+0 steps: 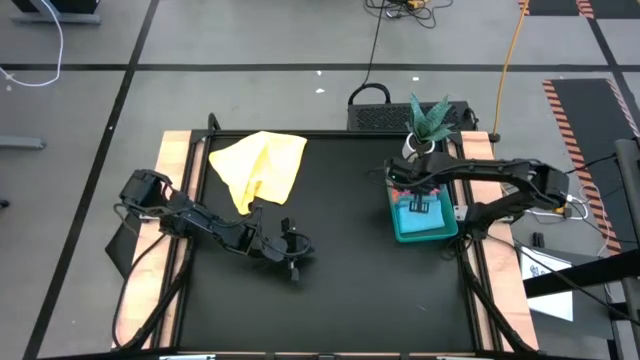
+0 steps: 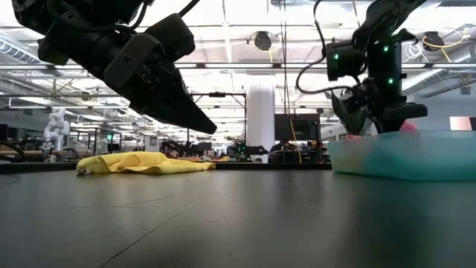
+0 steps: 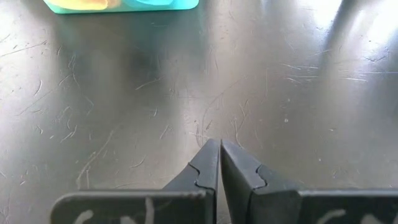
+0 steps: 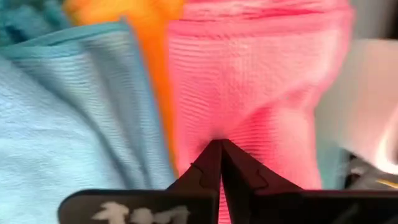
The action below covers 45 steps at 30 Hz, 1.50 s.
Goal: Fold microfiber towels
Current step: Put the pink microfiber cloth into the green bin
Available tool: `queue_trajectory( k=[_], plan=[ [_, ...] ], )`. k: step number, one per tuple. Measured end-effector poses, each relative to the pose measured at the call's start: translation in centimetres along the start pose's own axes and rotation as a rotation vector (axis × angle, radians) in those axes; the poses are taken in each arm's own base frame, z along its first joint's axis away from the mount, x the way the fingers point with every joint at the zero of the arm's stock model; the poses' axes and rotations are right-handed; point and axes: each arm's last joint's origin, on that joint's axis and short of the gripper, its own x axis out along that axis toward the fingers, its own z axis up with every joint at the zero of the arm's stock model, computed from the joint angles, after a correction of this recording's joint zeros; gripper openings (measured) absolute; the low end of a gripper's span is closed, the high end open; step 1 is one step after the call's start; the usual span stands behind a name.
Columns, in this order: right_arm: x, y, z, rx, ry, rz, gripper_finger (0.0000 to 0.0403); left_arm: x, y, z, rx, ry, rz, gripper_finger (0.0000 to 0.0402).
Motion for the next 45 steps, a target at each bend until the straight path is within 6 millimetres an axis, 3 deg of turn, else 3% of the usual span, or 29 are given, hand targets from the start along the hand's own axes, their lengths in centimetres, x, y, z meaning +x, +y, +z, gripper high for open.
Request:
queue_trajectory(
  k=[6,16,23,29,35,41,45],
  plan=[
    [-0.3,-0.5,0.4,0.034,-0.07,-0.075,0.0001,0.0,0.0,0.0,0.0,-0.001,0.0,0.0021],
    [2.6,0.5,0.8,-0.045,-0.181,-0.111,0.0,0.0,-0.1,0.0,0.0,0.0,-0.002,0.0021],
    [1.3,0.5,0.8,-0.043,-0.185,-0.138,0.0,0.0,-0.1,0.0,0.0,0.0,-0.002,0.0021],
    [-0.7,-0.7,0.0,0.185,-0.088,-0.095,0.0,0.0,-0.1,0.0,-0.002,-0.001,-0.002,0.0021],
    [-0.3,-1.9,-1.2,0.441,0.011,-0.048,0.0,0.0,-0.1,0.0,-0.005,-0.002,-0.002,0.0021],
    [-0.2,-2.5,-1.5,0.503,0.015,-0.07,0.0,0.0,-0.1,0.0,-0.006,-0.002,-0.002,0.0021],
    [-1.3,-2.5,-1.6,0.582,-0.002,0.005,0.0,0.0,-0.1,0.0,-0.006,-0.002,-0.002,0.0021]
  ],
)
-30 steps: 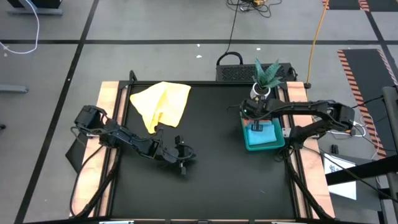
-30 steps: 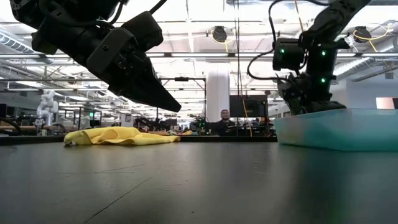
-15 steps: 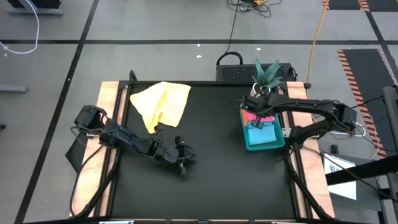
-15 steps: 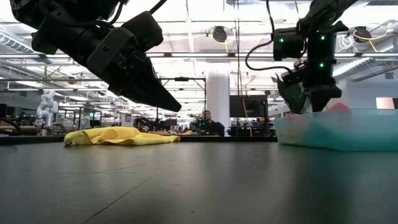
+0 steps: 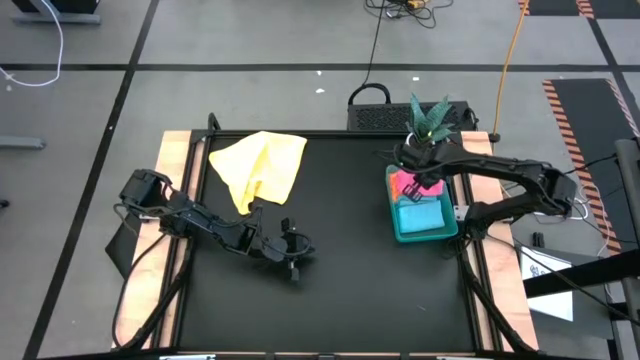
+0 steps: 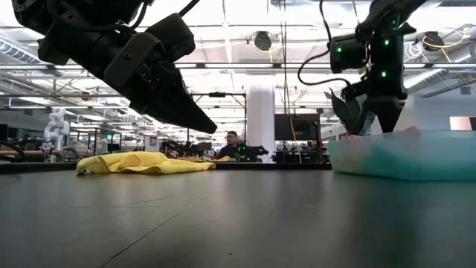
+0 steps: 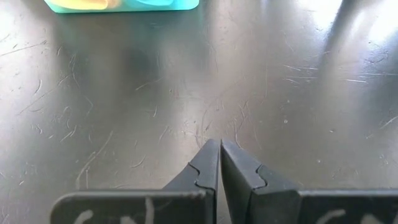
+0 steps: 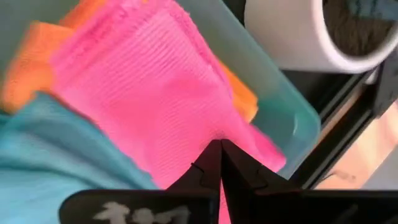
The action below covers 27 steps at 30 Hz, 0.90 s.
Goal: Fold microfiber towels
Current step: Put the pink microfiber cloth into the green bin
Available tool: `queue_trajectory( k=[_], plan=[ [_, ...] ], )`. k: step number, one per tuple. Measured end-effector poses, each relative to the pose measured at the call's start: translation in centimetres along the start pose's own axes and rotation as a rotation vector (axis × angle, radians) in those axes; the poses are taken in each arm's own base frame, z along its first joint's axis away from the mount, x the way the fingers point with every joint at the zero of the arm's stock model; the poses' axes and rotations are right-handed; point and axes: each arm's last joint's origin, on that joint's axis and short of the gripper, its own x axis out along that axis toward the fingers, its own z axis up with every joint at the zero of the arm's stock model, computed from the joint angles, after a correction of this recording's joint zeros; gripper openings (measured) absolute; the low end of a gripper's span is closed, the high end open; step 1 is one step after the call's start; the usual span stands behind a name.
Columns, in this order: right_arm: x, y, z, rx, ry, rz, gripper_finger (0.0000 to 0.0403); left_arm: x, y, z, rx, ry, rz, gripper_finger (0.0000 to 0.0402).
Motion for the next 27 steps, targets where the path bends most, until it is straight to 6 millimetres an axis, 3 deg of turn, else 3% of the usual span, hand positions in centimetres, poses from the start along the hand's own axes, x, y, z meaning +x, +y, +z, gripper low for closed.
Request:
queue_trajectory(
  k=[7,13,20,27],
  plan=[
    [-0.9,-0.6,-1.1,0.16,0.11,-0.006,0.0,0.0,0.0,0.0,0.004,0.0,0.0,0.0021],
    [1.2,-0.8,-1.3,0.185,0.124,-0.096,0.0,0.0,0.0,0.0,0.004,-0.001,0.0,0.0021],
    [4.1,-0.4,-0.6,0.14,0.057,-0.068,0.0,0.0,0.0,0.0,0.005,0.003,0.001,0.0021],
    [4.3,-0.9,-0.5,0.14,0.094,-0.078,0.0,0.0,0.0,0.0,0.004,0.002,0.001,0.0021]
  ],
)
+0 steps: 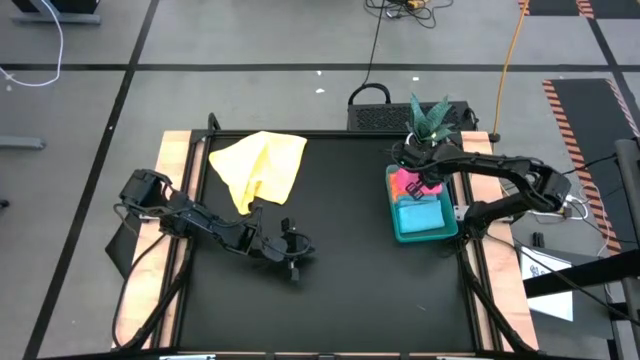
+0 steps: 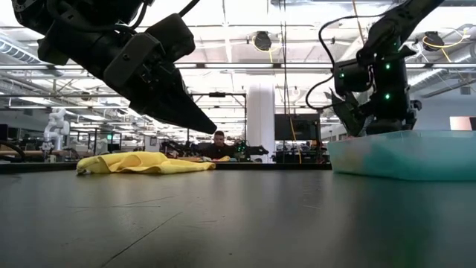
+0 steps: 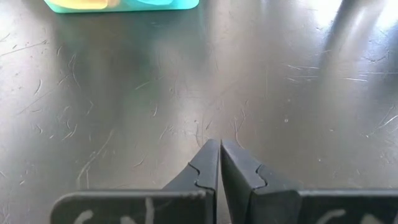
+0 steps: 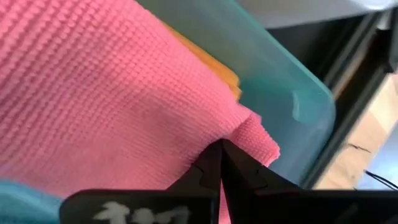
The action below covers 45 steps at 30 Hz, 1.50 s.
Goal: Fold microfiber towels
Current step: Put the pink microfiber cloth into the green bin
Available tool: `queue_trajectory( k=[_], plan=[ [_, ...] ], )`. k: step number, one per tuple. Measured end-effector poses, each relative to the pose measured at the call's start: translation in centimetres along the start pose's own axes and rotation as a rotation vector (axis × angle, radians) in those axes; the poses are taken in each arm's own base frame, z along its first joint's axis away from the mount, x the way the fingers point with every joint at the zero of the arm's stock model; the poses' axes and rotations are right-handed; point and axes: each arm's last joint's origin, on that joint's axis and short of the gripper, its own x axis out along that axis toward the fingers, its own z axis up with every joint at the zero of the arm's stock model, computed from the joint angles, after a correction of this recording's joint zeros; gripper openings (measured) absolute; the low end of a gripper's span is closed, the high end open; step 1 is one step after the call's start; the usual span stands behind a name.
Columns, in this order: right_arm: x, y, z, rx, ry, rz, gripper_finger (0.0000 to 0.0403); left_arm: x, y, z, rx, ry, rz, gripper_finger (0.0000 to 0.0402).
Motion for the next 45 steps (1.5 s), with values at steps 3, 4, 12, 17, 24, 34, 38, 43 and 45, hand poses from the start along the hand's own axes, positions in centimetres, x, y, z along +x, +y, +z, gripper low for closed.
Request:
queue_trajectory(
  k=[3,4,12,17,24,34,38,43,45],
  plan=[
    [-1.2,-0.6,-0.1,0.035,0.017,-0.005,0.0,0.0,0.0,0.0,0.0,0.0,0.0,0.0021],
    [-1.7,-0.8,-0.1,0.052,0.022,-0.007,0.0,0.0,0.0,0.0,0.0,0.0,0.0,0.0021],
    [-4.6,-0.6,0.2,0.12,-0.166,0.153,0.0,0.0,0.0,0.0,0.0,0.0,0.0,0.0021],
    [-4.1,0.6,1.7,0.125,-0.355,0.328,0.0,0.0,0.0,0.0,0.0,0.0,0.0,0.0021],
    [-0.2,2.2,2.5,0.145,-0.413,0.407,0.0,-0.1,-0.4,-0.1,0.011,0.004,-0.011,0.0021],
    [-2.7,1.3,2.1,0.13,-0.456,0.466,0.0,-0.2,-0.5,-0.1,0.014,0.002,-0.013,0.0021],
    [-4.6,-0.2,0.1,0.185,-0.403,0.468,0.0,-0.2,-0.5,-0.1,0.014,0.002,-0.014,0.0021],
    [-5.0,-1.5,-2.5,0.254,-0.277,0.389,0.0,-0.2,-0.5,-0.1,0.02,-0.001,-0.014,0.0021],
    [-4.7,-1.8,-3.0,0.282,-0.223,0.339,0.0,-0.2,-0.5,-0.1,0.021,-0.001,-0.014,0.0021]
  ],
)
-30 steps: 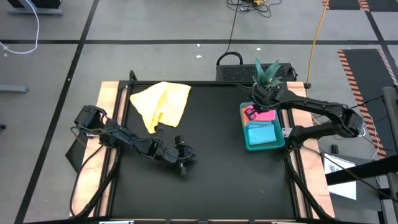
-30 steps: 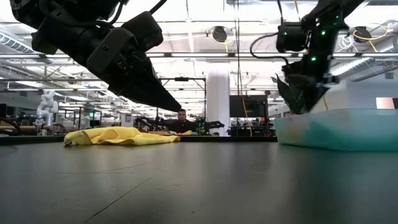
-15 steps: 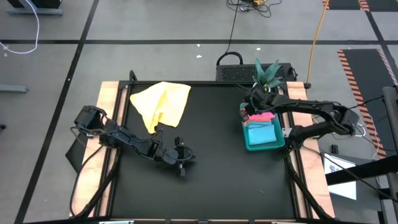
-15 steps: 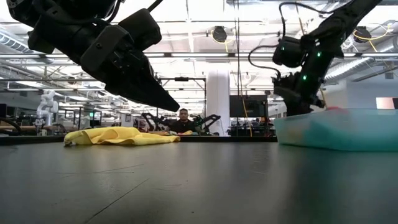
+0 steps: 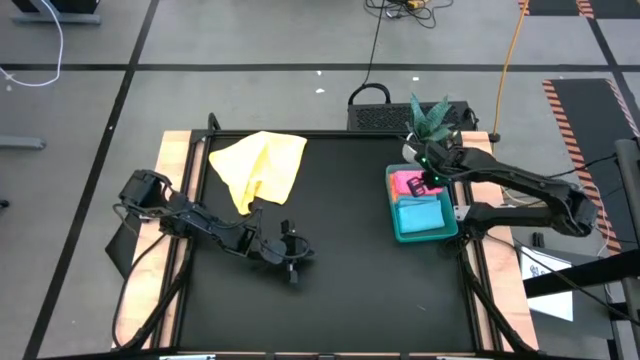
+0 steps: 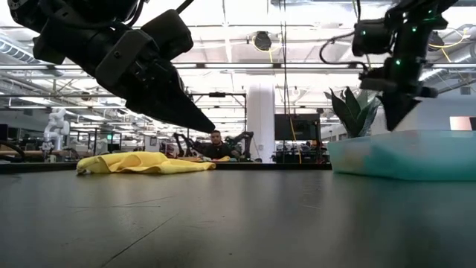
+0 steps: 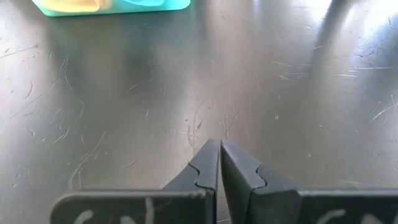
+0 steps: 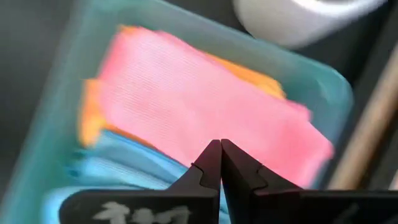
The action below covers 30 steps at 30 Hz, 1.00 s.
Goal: Fold microfiber towels
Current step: Put the pink microfiber cloth into the green bin, then fold the yellow microfiber cloth
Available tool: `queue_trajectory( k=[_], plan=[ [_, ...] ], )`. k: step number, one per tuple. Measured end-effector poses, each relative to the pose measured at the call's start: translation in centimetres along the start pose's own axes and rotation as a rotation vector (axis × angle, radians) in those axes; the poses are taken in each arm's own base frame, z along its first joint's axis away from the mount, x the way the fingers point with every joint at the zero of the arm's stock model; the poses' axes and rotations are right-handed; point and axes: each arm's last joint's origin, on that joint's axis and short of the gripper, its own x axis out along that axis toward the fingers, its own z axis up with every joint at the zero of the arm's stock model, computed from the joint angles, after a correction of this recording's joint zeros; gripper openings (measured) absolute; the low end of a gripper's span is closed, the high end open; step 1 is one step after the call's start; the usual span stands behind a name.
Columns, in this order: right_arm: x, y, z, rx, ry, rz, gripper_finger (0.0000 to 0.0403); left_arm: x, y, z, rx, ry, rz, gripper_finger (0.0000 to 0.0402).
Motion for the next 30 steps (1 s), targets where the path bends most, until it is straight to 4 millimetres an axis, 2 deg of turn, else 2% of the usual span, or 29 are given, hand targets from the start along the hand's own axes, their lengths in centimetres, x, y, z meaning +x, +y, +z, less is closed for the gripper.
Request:
queue_trajectory(
  k=[5,9,13,18,23,27,30],
  plan=[
    [2.3,-0.4,0.4,0.012,0.021,-0.125,0.0,0.0,0.0,0.1,-0.002,-0.006,-0.001,0.0021],
    [4.6,-0.1,1.4,-0.015,0.029,-0.146,0.0,0.0,0.0,0.1,-0.002,-0.006,-0.001,0.0021],
    [5.5,0.2,1.7,-0.065,0.041,-0.159,0.0,0.0,0.0,0.0,0.0,-0.001,0.0,0.0021],
    [4.2,-0.2,1.5,-0.061,-0.026,-0.192,0.0,-0.1,0.2,-0.1,0.002,0.01,0.064,0.0021],
    [1.5,0.5,0.7,-0.047,-0.179,-0.12,0.0,-1.8,1.0,-0.2,-0.035,0.098,0.173,0.0021],
    [-0.3,3.2,-0.2,-0.112,-0.385,0.064,0.0,-4.8,1.7,0.5,-0.083,0.136,0.289,0.0021],
    [-0.5,6.2,-1.7,-0.197,-0.544,0.281,0.0,-7.1,2.7,0.6,-0.105,0.169,0.394,0.0021]
  ],
)
